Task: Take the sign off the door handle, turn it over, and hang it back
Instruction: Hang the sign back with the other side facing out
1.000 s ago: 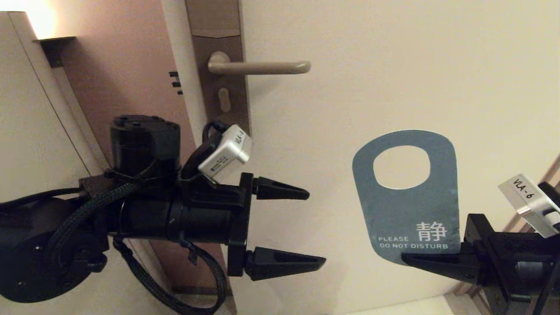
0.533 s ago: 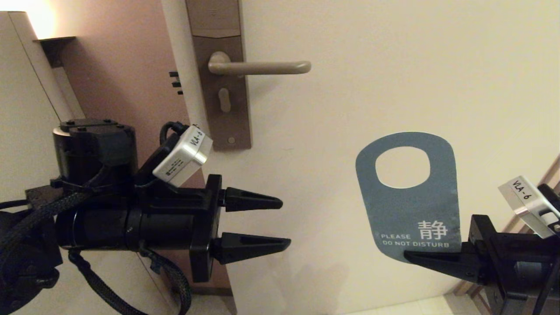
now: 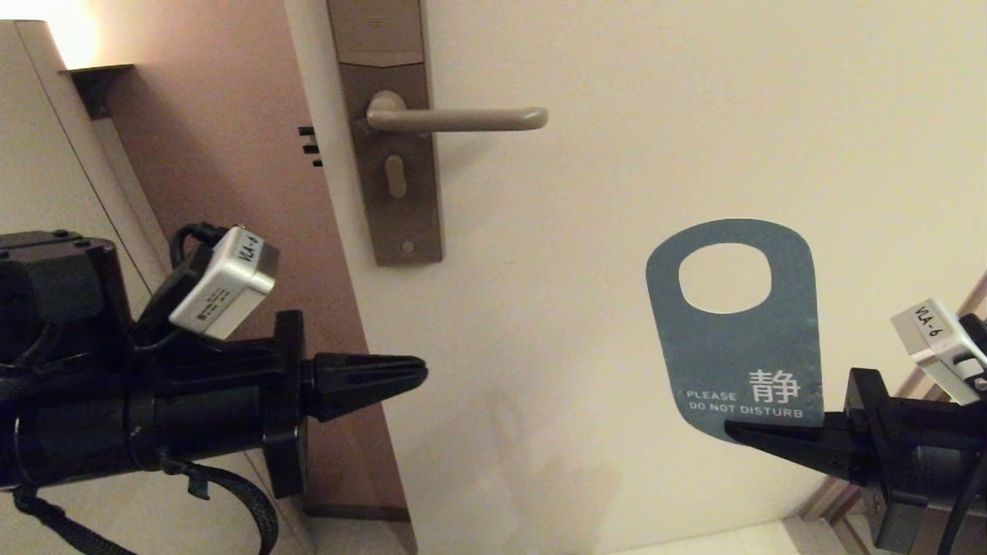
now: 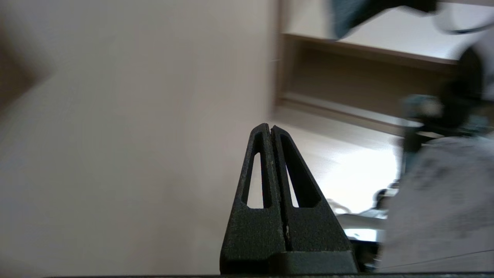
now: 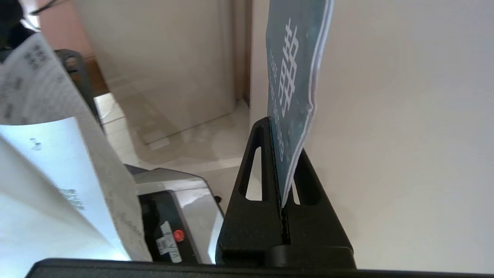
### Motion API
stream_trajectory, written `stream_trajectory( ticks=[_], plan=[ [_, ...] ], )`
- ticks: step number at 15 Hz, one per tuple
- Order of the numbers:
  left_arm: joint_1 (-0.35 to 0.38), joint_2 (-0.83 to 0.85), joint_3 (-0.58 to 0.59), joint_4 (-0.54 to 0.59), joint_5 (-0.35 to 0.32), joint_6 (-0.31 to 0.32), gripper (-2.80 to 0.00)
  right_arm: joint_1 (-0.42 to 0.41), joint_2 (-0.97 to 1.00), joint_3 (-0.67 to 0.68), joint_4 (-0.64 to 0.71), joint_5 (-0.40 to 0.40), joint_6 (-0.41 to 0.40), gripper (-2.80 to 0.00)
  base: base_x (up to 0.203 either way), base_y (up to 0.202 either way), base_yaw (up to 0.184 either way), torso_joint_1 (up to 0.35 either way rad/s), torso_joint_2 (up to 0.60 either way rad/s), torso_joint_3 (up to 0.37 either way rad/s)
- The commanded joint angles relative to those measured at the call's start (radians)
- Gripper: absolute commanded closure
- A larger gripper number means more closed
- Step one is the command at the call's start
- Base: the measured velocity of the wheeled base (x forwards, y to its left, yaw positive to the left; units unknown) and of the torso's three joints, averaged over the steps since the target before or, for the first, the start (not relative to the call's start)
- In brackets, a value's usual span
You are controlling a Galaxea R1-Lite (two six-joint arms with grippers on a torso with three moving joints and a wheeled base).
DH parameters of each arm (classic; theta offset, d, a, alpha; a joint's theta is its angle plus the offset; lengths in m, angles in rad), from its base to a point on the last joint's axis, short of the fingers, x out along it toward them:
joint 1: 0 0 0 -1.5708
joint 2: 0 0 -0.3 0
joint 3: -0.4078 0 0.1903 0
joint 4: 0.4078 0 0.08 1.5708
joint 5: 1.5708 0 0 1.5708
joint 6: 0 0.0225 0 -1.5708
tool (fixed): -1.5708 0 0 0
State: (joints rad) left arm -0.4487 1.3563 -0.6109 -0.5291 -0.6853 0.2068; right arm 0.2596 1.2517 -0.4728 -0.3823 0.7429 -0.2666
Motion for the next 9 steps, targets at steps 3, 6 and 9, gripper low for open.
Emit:
stream_trajectory(
  ticks=[3, 6, 9],
  plan=[
    [0.176, -0.132, 0.104, -0.003, 0.035, 0.002, 0.0, -0.002, -0.005, 0.003, -0.003, -0.03, -0.002, 0.0, 0.0, 0.0, 0.0, 0.0, 0.0, 0.0],
    [0.281, -0.233, 0.209, -0.004, 0.14, -0.001, 0.0, -0.002, -0.005, 0.012, -0.033, -0.064, 0.0, 0.0, 0.0, 0.0, 0.0, 0.0, 0.0, 0.0],
    [0.292, -0.332, 0.271, -0.003, 0.256, -0.014, 0.0, -0.002, -0.005, 0.025, -0.067, -0.11, 0.009, 0.0, 0.0, 0.0, 0.0, 0.0, 0.0, 0.0]
  ],
)
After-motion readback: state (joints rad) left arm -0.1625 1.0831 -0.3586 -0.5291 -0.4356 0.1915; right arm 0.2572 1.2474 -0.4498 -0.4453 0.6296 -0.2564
